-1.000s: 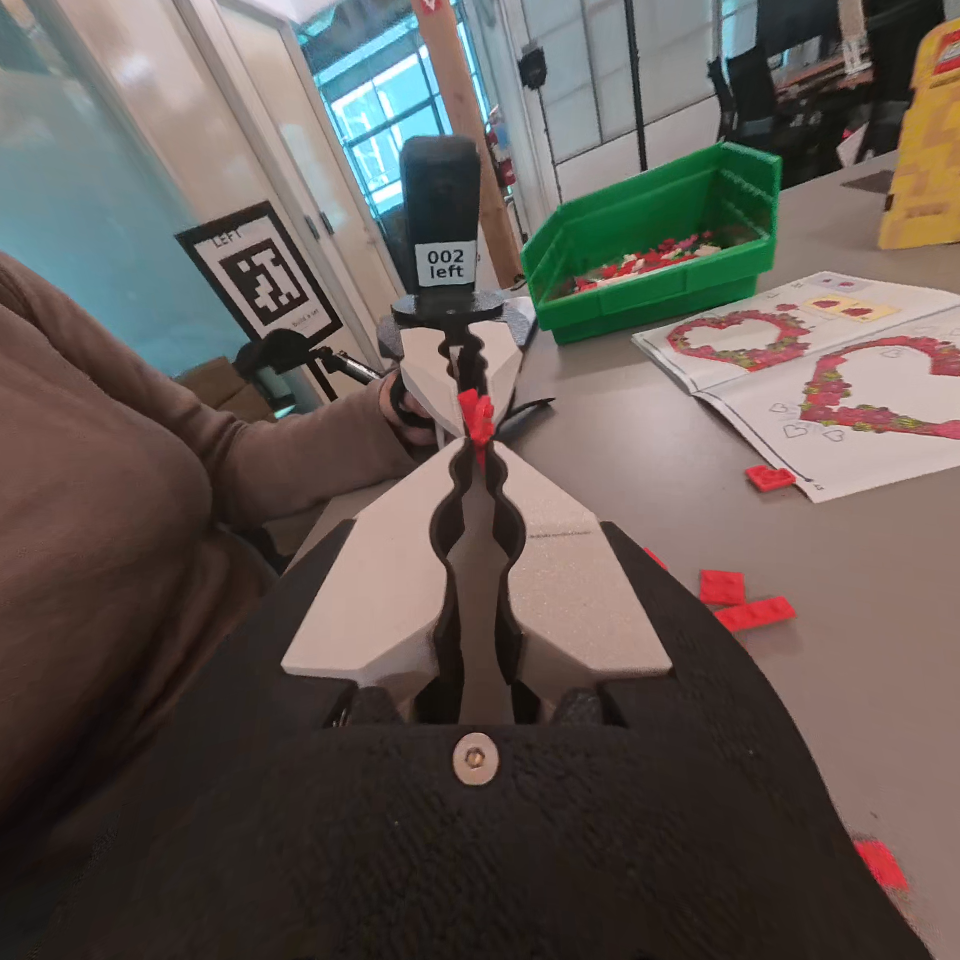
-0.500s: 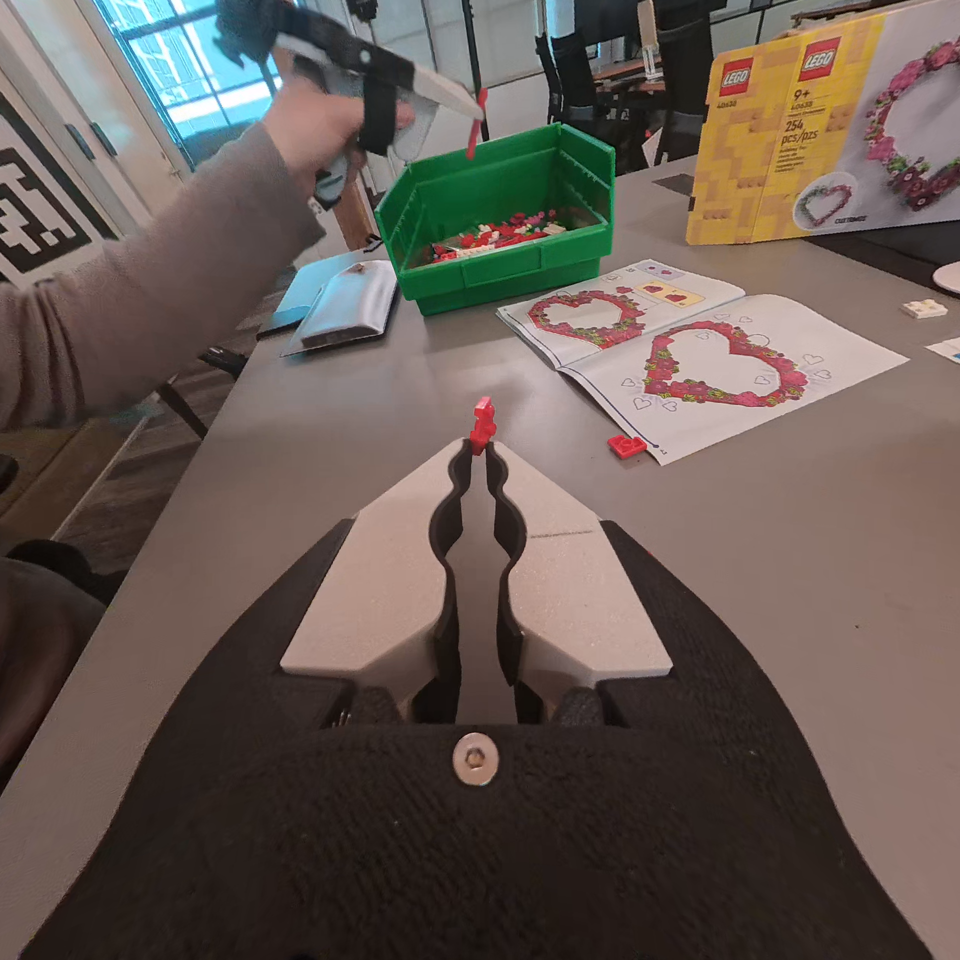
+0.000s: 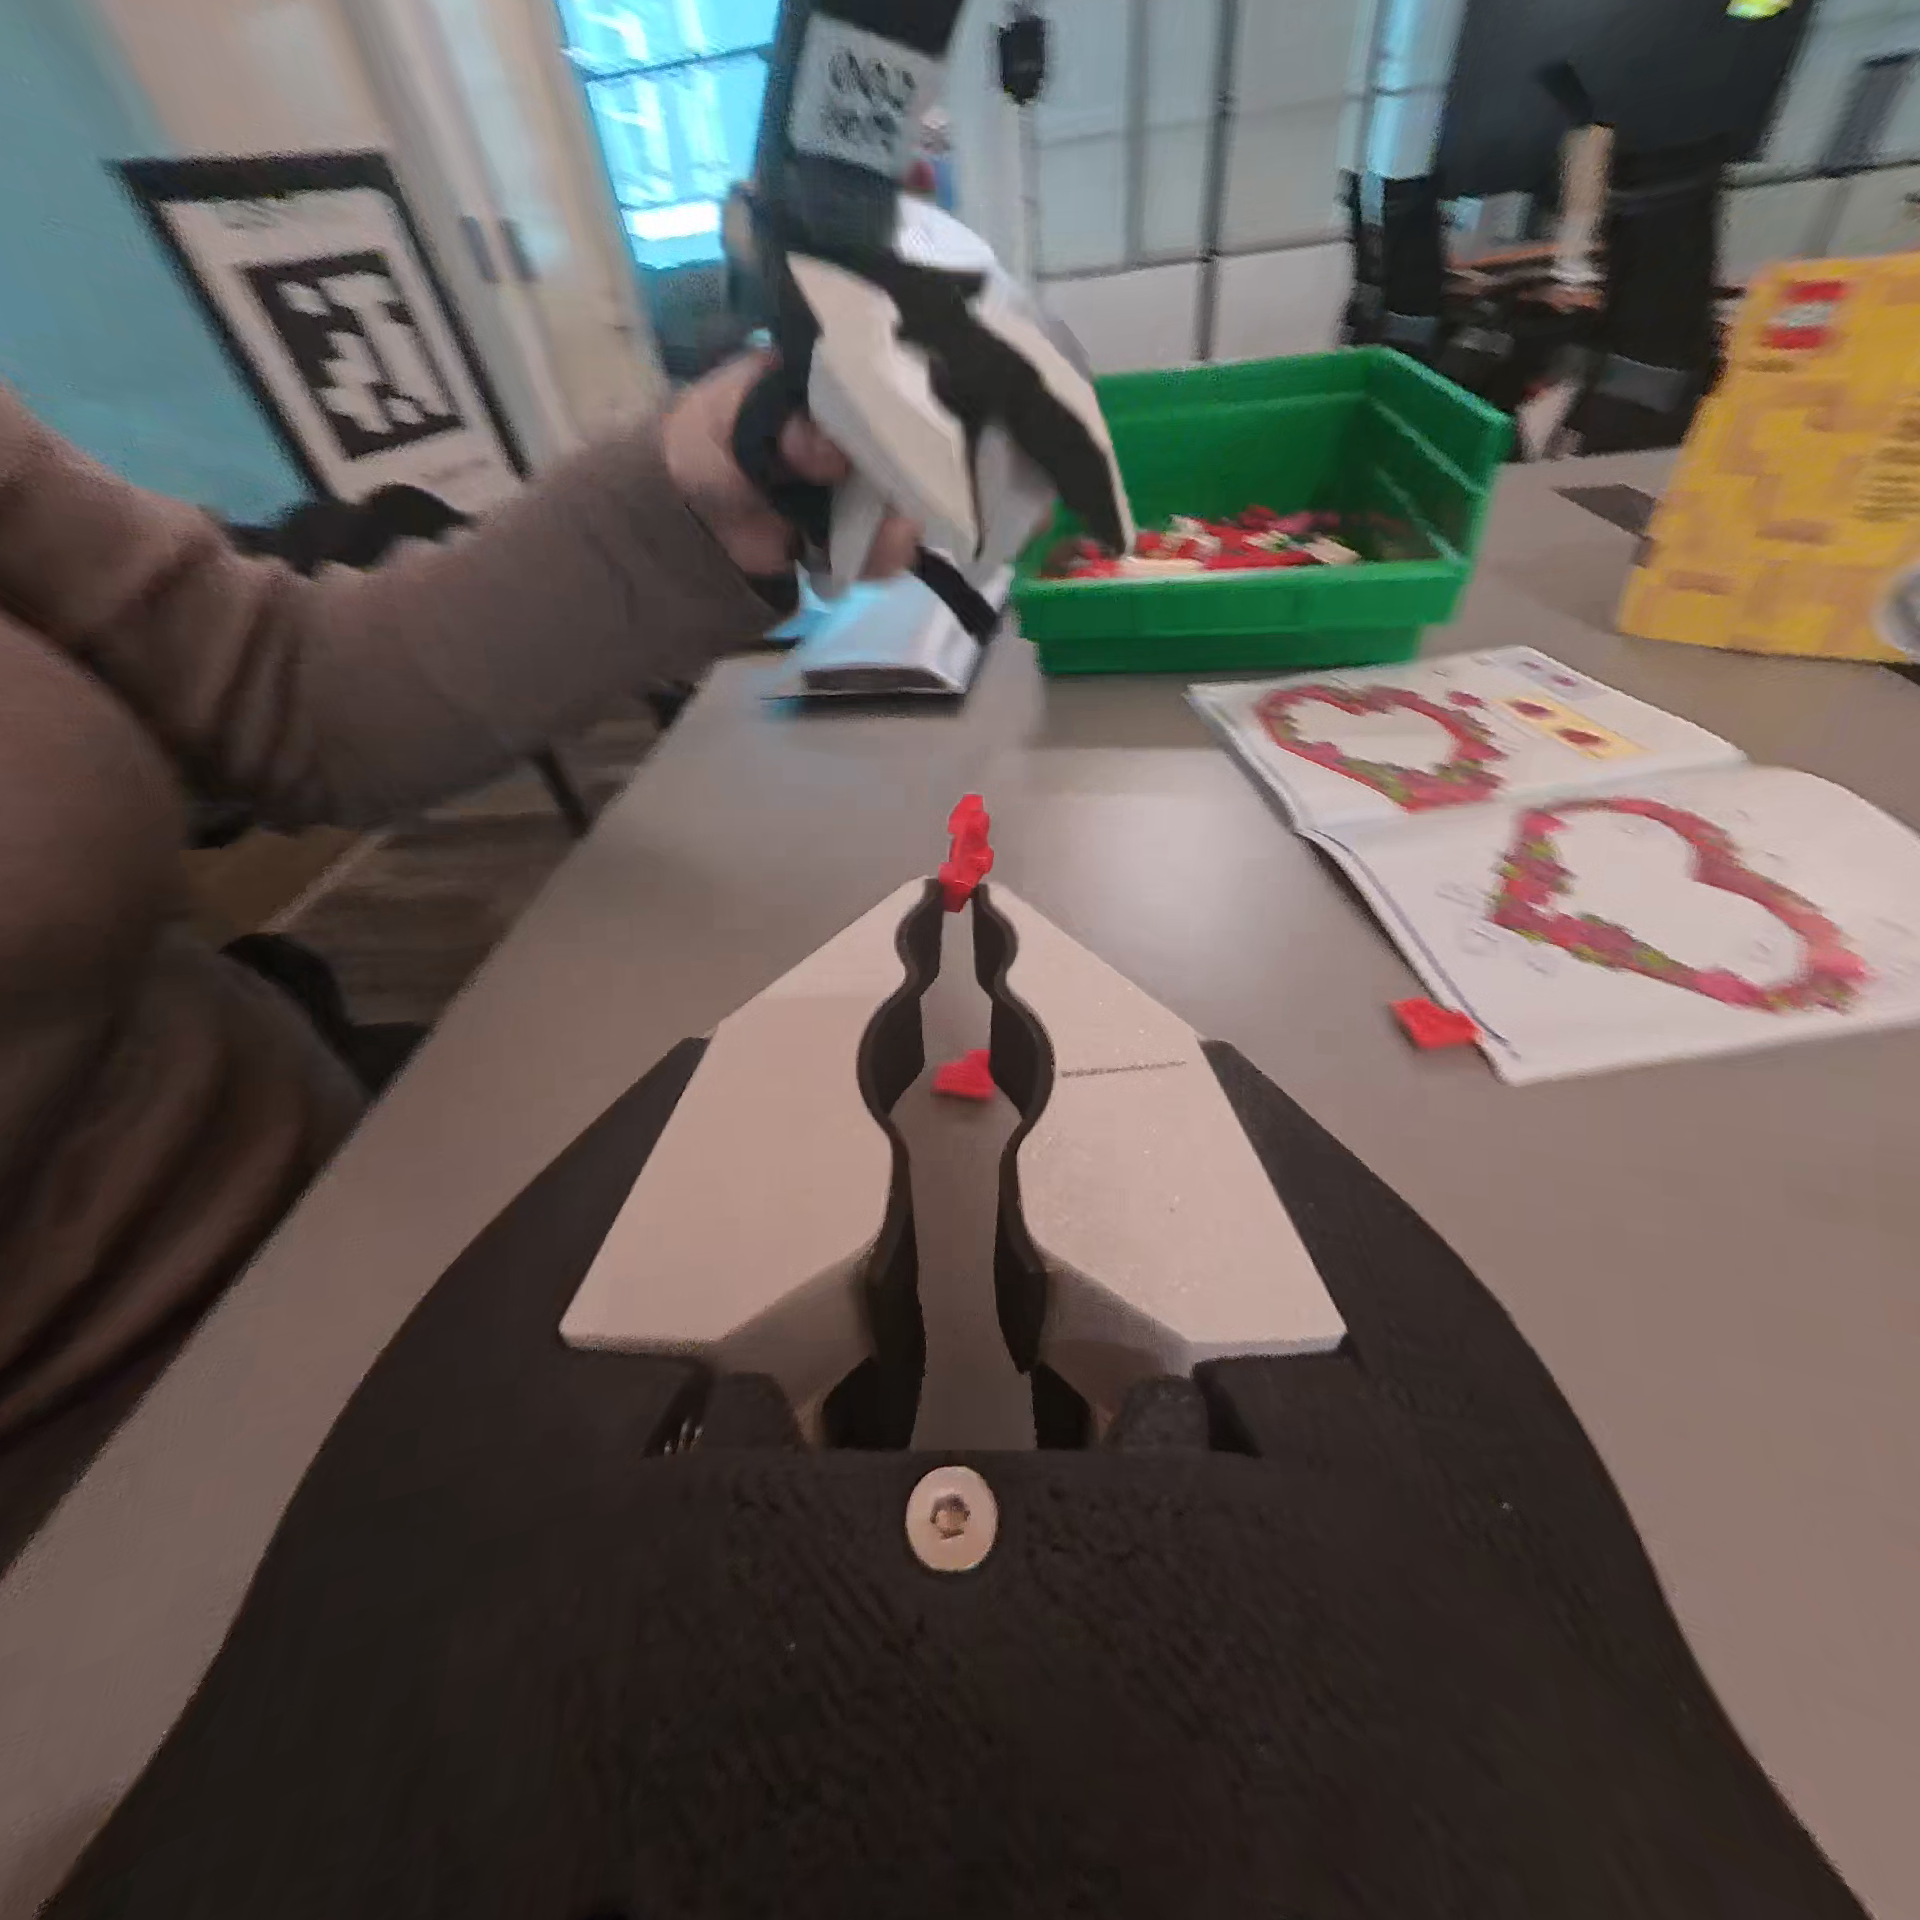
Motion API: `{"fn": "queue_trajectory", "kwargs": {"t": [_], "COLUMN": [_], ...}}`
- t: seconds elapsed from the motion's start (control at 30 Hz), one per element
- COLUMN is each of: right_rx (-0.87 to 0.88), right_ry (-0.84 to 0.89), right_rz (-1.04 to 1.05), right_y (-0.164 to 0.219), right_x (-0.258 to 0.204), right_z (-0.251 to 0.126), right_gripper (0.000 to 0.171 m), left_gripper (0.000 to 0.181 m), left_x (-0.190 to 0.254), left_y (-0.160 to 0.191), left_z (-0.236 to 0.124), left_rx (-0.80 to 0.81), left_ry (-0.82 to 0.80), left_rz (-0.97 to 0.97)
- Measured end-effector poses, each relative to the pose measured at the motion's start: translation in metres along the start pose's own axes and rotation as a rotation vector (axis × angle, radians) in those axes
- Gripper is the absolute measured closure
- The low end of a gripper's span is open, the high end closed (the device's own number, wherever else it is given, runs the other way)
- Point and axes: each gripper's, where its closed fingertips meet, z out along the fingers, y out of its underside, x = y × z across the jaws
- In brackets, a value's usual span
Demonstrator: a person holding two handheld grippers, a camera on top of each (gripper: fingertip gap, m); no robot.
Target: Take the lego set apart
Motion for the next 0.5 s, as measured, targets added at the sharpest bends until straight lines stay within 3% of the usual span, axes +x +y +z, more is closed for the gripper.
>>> {"fn": "queue_trajectory", "kwargs": {"t": [0.17,0.37,0.43,0.5], "right_rx": [0.022,0.018,0.043,0.086], "right_ry": [-0.137,-0.185,-0.151,-0.091], "right_rz": [-0.003,-0.004,-0.024,-0.028], "right_y": [-0.005,-0.005,-0.008,-0.014], "right_x": [-0.024,-0.033,-0.029,-0.018], "right_z": [0.003,0.007,0.005,-0.001], "right_gripper": [0.167,0.167,0.166,0.166], "left_gripper": [0.163,0.181,0.181,0.181], "left_x": [0.063,0.071,0.064,0.037], "left_y": [0.017,0.016,0.014,0.004], "left_z": [0.035,0.039,0.035,0.021], "left_rx": [-0.008,0.026,0.021,0.046], "left_ry": [0.213,0.312,0.277,0.136], "left_rz": [0.204,0.137,0.136,0.127]}}
